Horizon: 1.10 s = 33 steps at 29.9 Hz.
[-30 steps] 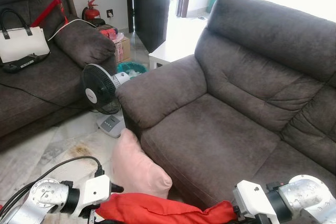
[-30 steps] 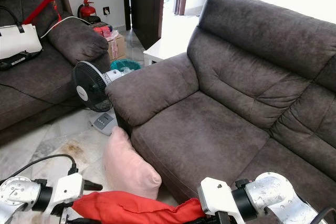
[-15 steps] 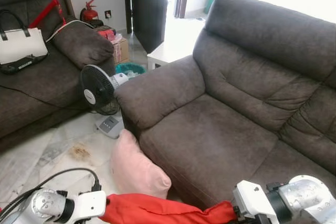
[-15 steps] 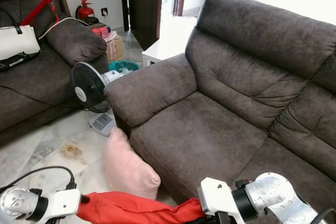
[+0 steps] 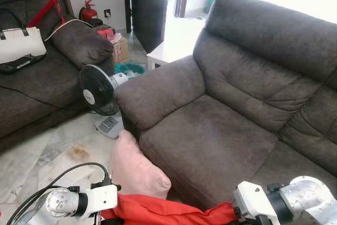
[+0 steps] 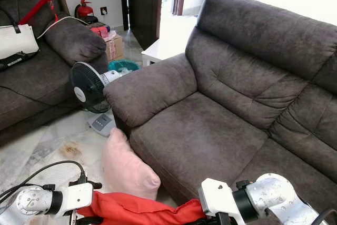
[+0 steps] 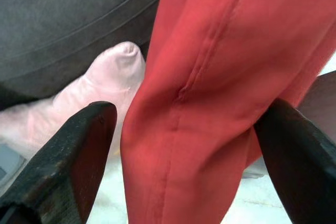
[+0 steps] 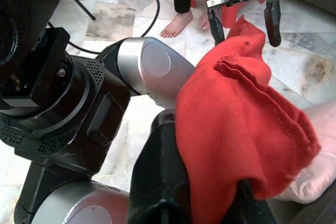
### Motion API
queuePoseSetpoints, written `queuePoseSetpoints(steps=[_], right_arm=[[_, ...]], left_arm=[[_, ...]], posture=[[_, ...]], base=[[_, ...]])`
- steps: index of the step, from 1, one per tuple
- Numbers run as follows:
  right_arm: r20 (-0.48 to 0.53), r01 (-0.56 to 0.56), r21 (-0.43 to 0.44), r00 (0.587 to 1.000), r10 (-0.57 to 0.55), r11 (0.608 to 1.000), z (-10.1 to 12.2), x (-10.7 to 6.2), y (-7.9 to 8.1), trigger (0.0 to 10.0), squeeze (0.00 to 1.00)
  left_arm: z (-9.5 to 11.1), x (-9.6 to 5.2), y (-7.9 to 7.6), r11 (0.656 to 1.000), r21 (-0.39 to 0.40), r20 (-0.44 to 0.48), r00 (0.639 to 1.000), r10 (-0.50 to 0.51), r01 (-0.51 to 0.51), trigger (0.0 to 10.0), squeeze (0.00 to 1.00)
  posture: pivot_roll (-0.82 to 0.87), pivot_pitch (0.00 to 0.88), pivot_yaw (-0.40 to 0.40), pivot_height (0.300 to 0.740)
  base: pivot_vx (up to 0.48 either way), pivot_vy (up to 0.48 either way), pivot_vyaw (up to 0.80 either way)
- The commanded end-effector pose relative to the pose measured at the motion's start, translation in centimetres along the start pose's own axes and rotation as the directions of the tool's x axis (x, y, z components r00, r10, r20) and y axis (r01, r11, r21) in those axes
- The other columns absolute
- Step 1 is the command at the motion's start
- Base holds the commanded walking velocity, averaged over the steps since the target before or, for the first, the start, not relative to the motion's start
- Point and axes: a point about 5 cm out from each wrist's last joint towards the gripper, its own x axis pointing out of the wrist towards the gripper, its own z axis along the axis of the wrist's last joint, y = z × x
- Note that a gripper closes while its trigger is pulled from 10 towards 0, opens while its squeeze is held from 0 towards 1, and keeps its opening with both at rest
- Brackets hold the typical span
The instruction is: Move the pillow to the sofa from floor
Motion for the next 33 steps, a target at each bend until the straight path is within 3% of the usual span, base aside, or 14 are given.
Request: queuePoseSetpoints(steps=[1,5,6,7,8,33], right_arm=[[0.029,-0.002,-0.067,1.0,0.004,0.998,1.4,-0.4,0.0,10.0,0.0],[0.025,-0.002,-0.066,1.0,0.004,0.998,1.4,-0.5,0.1,10.0,0.0],[0.024,-0.002,-0.066,1.0,0.004,0.998,1.4,-0.5,0.1,10.0,0.0],[0.023,-0.002,-0.066,1.0,0.004,0.998,1.4,-0.5,0.1,10.0,0.0],[0.023,-0.003,-0.067,1.0,0.005,0.998,1.5,-0.5,0.0,10.0,0.0],[0.023,-0.003,-0.073,1.0,0.005,0.997,1.4,-0.2,-0.3,10.0,0.0]], left_arm=[[-0.4,0.2,-0.2,1.0,0.001,-0.013,1.0,-0.003,0.003,10.0,0.0],[-0.9,0.2,-0.2,1.0,-0.012,-0.031,1.0,0.0,-0.001,10.0,0.0],[-0.9,0.2,-0.2,1.0,-0.014,-0.031,1.0,0.002,-0.002,8.3,0.0],[-1.0,0.2,-0.2,1.0,-0.016,-0.032,0.999,0.003,-0.004,8.3,0.0],[-1.1,0.2,-0.2,1.0,-0.024,-0.031,1.0,0.003,-0.004,0.0,0.0],[-1.6,0.2,-1.0,0.997,-0.025,-0.038,0.997,-0.071,0.07,0.0,0.0]], posture=[[0.07,0.004,-0.108,0.74],[0.07,0.005,-0.112,0.74],[0.07,0.005,-0.114,0.74],[0.07,0.005,-0.114,0.74],[0.07,0.005,-0.115,0.74],[0.08,0.0,-0.111,0.74]], base=[[0.0,0.0,0.0],[0.0,0.0,0.0],[0.0,0.0,0.0],[0.0,0.0,0.0],[0.0,0.0,0.0],[0.0,0.0,0.0]])
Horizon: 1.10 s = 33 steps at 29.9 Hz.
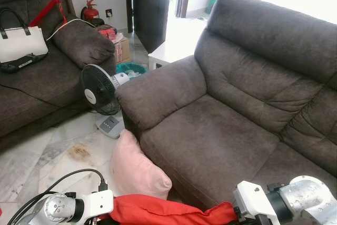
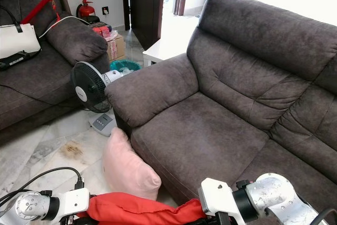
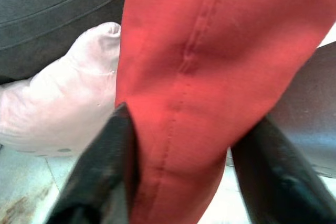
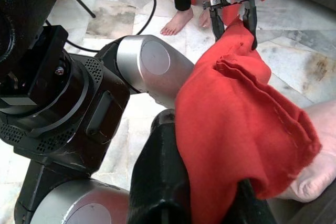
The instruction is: Move the pillow to the sofa from floor
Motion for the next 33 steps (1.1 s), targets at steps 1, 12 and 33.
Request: queuePoseSetpoints(steps=[1,12,33], right_arm=[[0.031,-0.004,-0.074,0.999,0.007,0.997,1.4,-0.2,-0.2,10.0,0.0],[0.041,-0.007,-0.07,0.999,0.01,0.998,1.3,0.3,-0.2,10.0,0.0],[0.073,0.173,-0.082,0.983,-0.167,0.982,0.7,0.5,-2.1,10.0,0.0]], left_arm=[[0.0,0.2,-0.2,0.999,0.021,-0.009,1.0,-0.028,0.028,0.0,0.0],[0.1,0.2,-0.2,1.0,0.022,0.0,1.0,-0.023,0.023,0.0,0.0],[0.9,0.5,0.2,0.993,-0.008,0.072,0.99,0.122,-0.121,0.0,0.0]], posture=[[0.08,0.0,-0.111,0.74],[0.08,0.0,-0.105,0.74],[0.09,0.009,-0.096,0.74]], base=[[0.0,0.0,0.0],[0.0,0.0,0.0],[0.0,0.0,0.0]])
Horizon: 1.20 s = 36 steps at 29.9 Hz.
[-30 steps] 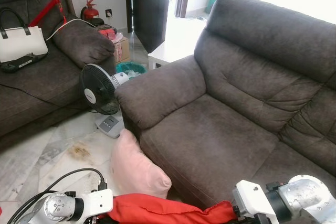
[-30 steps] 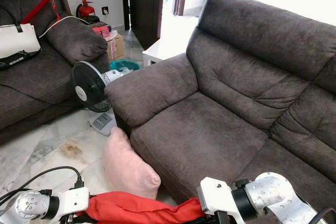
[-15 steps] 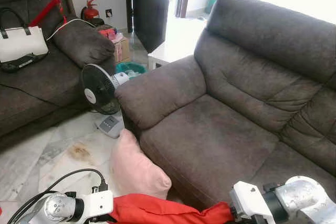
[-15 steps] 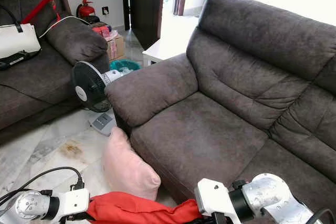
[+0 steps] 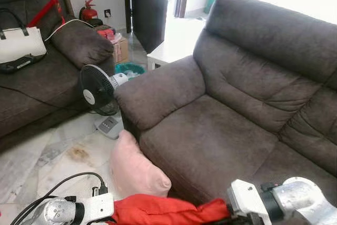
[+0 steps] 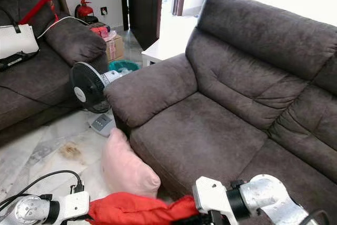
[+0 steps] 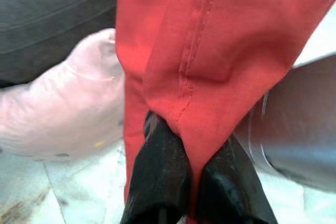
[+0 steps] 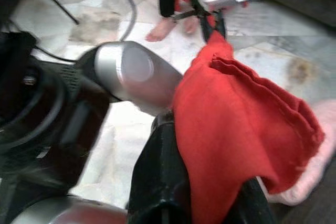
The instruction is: Move the pillow to the sofa from floor
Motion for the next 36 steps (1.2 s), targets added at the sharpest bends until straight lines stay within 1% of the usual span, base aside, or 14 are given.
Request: queuePoseSetpoints(steps=[1,2,3,4,8,11,12,14,16,18,19,26,28,36], right_arm=[[0.078,0.242,-0.077,0.969,-0.236,0.967,0.9,-0.7,-2.9,10.0,0.0],[0.091,0.307,-0.07,0.949,-0.301,0.949,0.8,-0.8,-3.6,10.0,0.0],[0.097,0.346,-0.057,0.936,-0.339,0.937,0.6,-0.8,-4.1,10.0,0.0],[0.107,0.376,-0.055,0.923,-0.369,0.925,0.5,-0.9,-4.4,10.0,0.0],[0.128,0.496,-0.021,0.862,-0.49,0.868,-0.4,-0.9,-5.6,10.0,0.0],[0.17,0.719,0.072,0.674,-0.719,0.691,-1.3,-1.4,-7.5,10.0,0.0],[0.17,0.719,0.072,0.674,-0.719,0.691,-1.3,-1.4,-7.5,10.0,0.0],[0.151,0.819,0.143,0.536,-0.83,0.555,-2.2,-1.7,-8.4,10.0,0.0],[0.148,0.846,0.186,0.478,-0.866,0.499,-2.6,-1.8,-8.8,10.0,0.0],[0.098,0.911,0.235,0.325,-0.941,0.339,-3.7,-1.8,-9.2,10.0,0.0],[0.085,0.917,0.247,0.301,-0.95,0.313,-4.0,-1.7,-9.3,10.0,0.0],[0.133,0.887,0.365,0.252,-0.958,0.284,-3.6,0.3,-8.5,10.0,0.0],[0.146,0.871,0.441,0.167,-0.975,0.215,-3.4,-0.1,-8.1,10.0,0.0],[0.19,0.851,0.492,0.1,-0.977,0.182,-2.5,-0.1,-6.6,10.0,0.0]], left_arm=[[1.7,0.2,2.1,0.979,0.022,0.083,0.977,0.199,-0.201,0.0,0.0],[2.0,0.2,2.5,0.967,0.016,0.098,0.963,0.251,-0.253,0.0,0.0],[2.1,0.1,2.9,0.959,0.007,0.106,0.954,0.282,-0.284,8.5,0.0],[2.4,0.1,3.1,0.949,-0.001,0.124,0.942,0.313,-0.315,10.0,0.0],[3.8,-0.1,4.4,0.895,-0.057,0.197,0.874,0.444,-0.442,10.0,0.0],[5.6,-0.5,6.0,0.794,-0.149,0.266,0.75,0.606,-0.589,10.0,0.0],[5.6,-0.5,6.0,0.794,-0.149,0.266,0.75,0.606,-0.589,10.0,0.0],[7.2,-0.8,7.3,0.701,-0.25,0.301,0.634,0.712,-0.668,10.0,0.0],[8.0,-0.9,7.7,0.66,-0.293,0.31,0.584,0.75,-0.692,10.0,0.0],[9.5,-0.8,8.2,0.584,-0.362,0.314,0.495,0.81,-0.727,10.0,0.0],[9.7,-0.8,8.3,0.569,-0.376,0.313,0.478,0.821,-0.731,10.0,0.0],[11.7,-1.4,9.4,0.374,-0.492,0.263,0.276,0.925,-0.786,10.0,0.0],[13.0,-2.1,9.8,0.322,-0.508,0.274,0.205,0.94,-0.799,10.0,0.0],[16.5,-3.3,10.4,0.277,-0.483,0.356,0.103,0.929,-0.831,10.0,0.0]], posture=[[0.09,0.011,-0.096,0.74],[0.09,0.011,-0.096,0.74],[0.09,0.011,-0.096,0.74],[0.09,0.014,-0.095,0.74],[0.1,0.016,-0.095,0.74],[0.1,0.02,-0.093,0.74],[0.1,0.02,-0.093,0.74],[0.1,0.022,-0.09,0.74],[0.1,0.023,-0.089,0.74],[0.11,0.026,-0.088,0.74],[0.11,0.026,-0.088,0.74],[0.11,0.031,-0.091,0.74],[0.11,0.031,-0.093,0.74],[0.1,0.031,-0.084,0.74]], base=[[0.0,0.0,0.0],[0.0,0.0,0.0],[0.0,0.0,0.0],[0.0,0.0,0.0],[0.0,0.0,0.0],[0.0,0.0,0.0],[0.0,0.0,0.0],[0.0,0.0,0.0],[0.0,0.0,0.0],[0.0,0.0,0.0],[0.0,0.0,0.0],[0.0,0.0,0.0],[0.0,0.0,0.0],[0.0,0.0,0.0]])
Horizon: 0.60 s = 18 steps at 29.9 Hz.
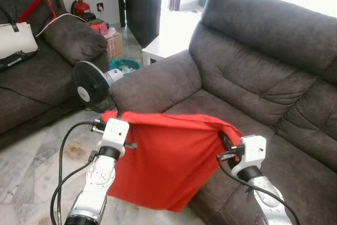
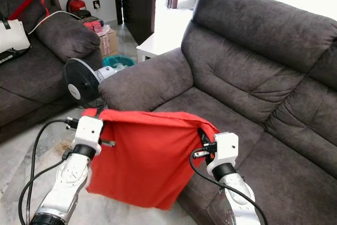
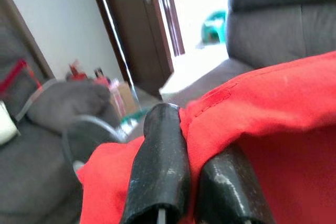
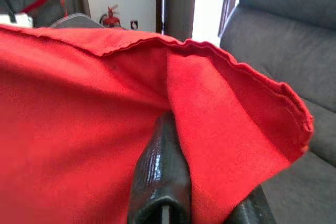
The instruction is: Move the pillow to the sofa from floor
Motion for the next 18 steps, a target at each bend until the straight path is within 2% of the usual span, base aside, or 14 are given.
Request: queuePoseSetpoints(steps=[1,3,11,15,18], right_arm=[[0.073,0.034,0.001,0.997,-0.034,0.999,1.5,-0.2,-0.4,10.0,0.0],[0.096,0.043,-0.005,0.994,-0.042,0.999,1.8,0.0,-0.1,10.0,0.0],[0.121,0.083,-0.011,0.989,-0.081,0.997,2.6,0.7,-0.4,10.0,0.0],[0.128,0.087,-0.006,0.988,-0.086,0.996,3.0,1.1,-0.6,10.0,0.0],[0.126,0.068,-0.032,0.99,-0.063,0.997,3.0,1.2,-0.5,10.0,0.0]], left_arm=[[3.4,1.5,0.7,0.999,0.015,0.148,0.988,0.049,-0.052,10.0,0.0],[3.3,1.5,0.4,0.999,0.017,0.135,0.99,0.032,-0.035,10.0,0.0],[2.8,0.9,0.0,0.999,0.049,0.097,0.995,0.012,-0.017,10.0,0.0],[2.8,1.0,-0.1,0.999,0.053,0.094,0.996,0.005,-0.01,10.0,0.0],[2.8,1.0,-0.3,1.0,0.024,0.086,0.996,0.001,-0.003,10.0,0.0]], posture=[[0.1,0.031,-0.081,0.74],[0.1,0.025,-0.073,0.74],[0.09,0.0,-0.065,0.74],[0.09,0.0,-0.063,0.74],[0.08,0.0,-0.061,0.74]], base=[[0.0,0.0,0.0],[0.0,0.0,0.0],[0.0,-0.033,0.0],[0.0,-0.424,-0.7],[0.0,-0.32,-0.8]])
